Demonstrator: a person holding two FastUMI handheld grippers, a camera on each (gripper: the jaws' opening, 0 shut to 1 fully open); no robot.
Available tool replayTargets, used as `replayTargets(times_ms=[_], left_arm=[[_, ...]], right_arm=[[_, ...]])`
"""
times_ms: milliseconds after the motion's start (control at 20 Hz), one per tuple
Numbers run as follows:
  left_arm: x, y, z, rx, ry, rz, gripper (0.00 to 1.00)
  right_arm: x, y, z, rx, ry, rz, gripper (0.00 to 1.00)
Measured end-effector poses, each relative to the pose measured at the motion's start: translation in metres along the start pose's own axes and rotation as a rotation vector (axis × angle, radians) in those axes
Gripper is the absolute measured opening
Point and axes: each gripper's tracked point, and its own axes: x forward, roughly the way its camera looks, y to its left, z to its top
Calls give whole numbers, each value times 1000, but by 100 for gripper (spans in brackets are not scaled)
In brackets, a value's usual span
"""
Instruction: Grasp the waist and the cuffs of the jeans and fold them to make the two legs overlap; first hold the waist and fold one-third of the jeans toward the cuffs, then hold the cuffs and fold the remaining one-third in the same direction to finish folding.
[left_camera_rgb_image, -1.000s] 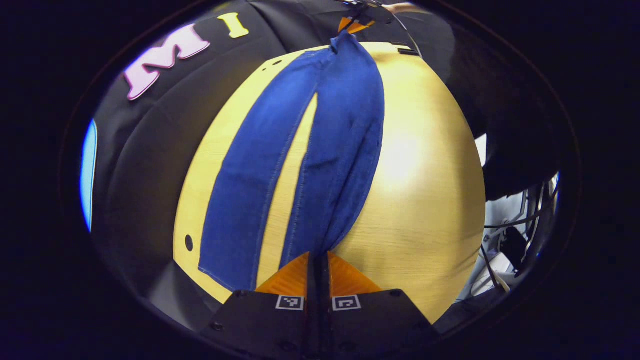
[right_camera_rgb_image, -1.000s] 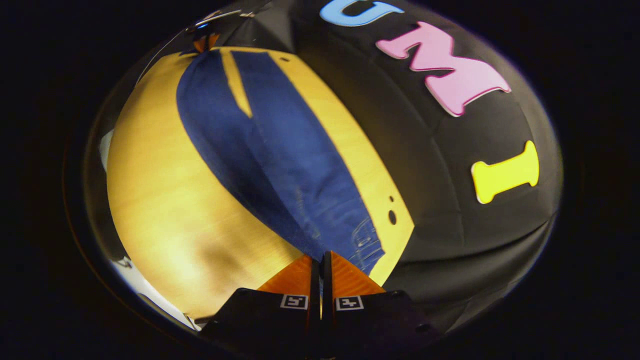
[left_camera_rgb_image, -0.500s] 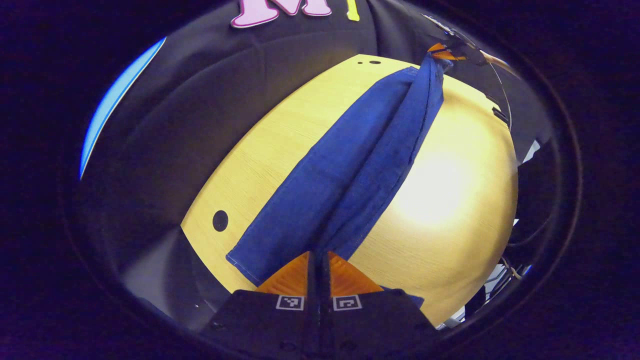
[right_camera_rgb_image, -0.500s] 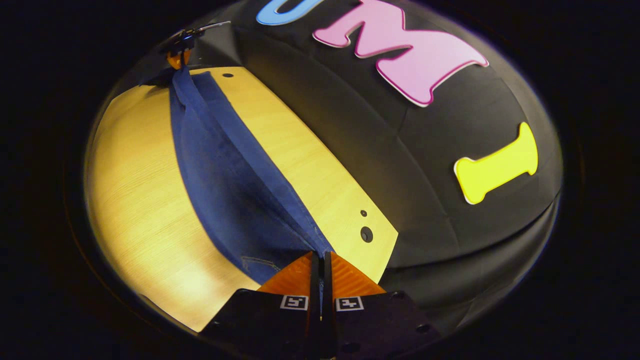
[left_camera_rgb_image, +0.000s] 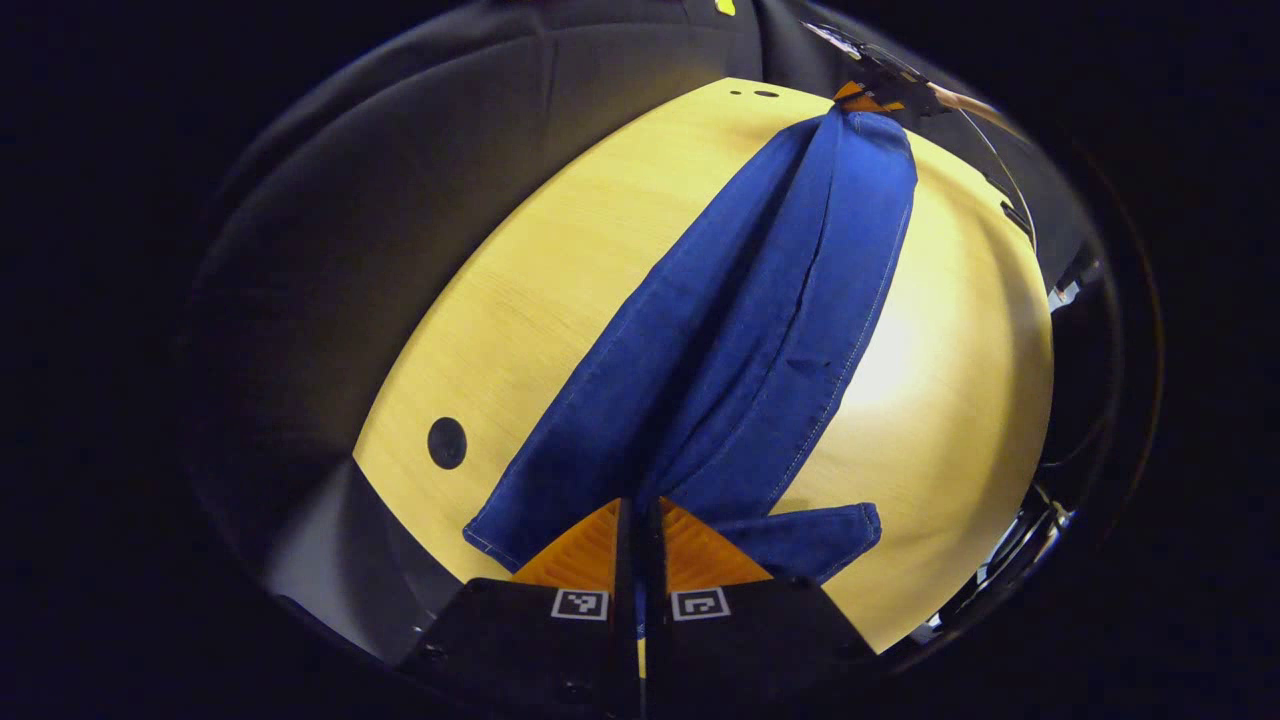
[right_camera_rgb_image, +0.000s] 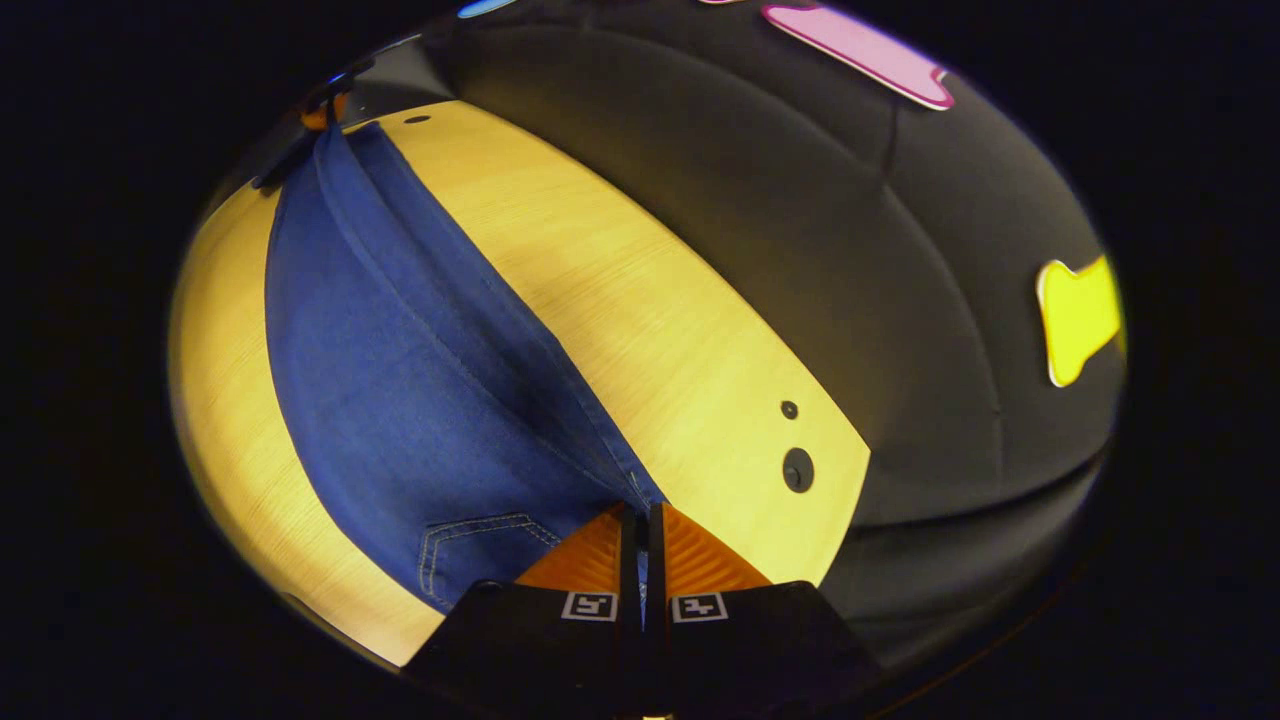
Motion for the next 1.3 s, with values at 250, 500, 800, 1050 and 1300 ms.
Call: replayTargets(times_ms=[250,500,800,1050,1300], left_arm=[[5,14,6,-113,-25,-57,10],[-13,88,-92,-149,231,227,11],[-21,45,-47,-317,9,169,7],[-64,-7,11,-438,-289,105,35],[-108,-71,86,-522,-557,71,99]], right_arm=[[30,9,-17,60,90,64,5],[38,-15,-32,34,135,-6,5],[42,-14,-31,71,148,-22,10],[2,-30,2,241,34,-37,86],[-82,-60,-5,640,-92,-72,98]])
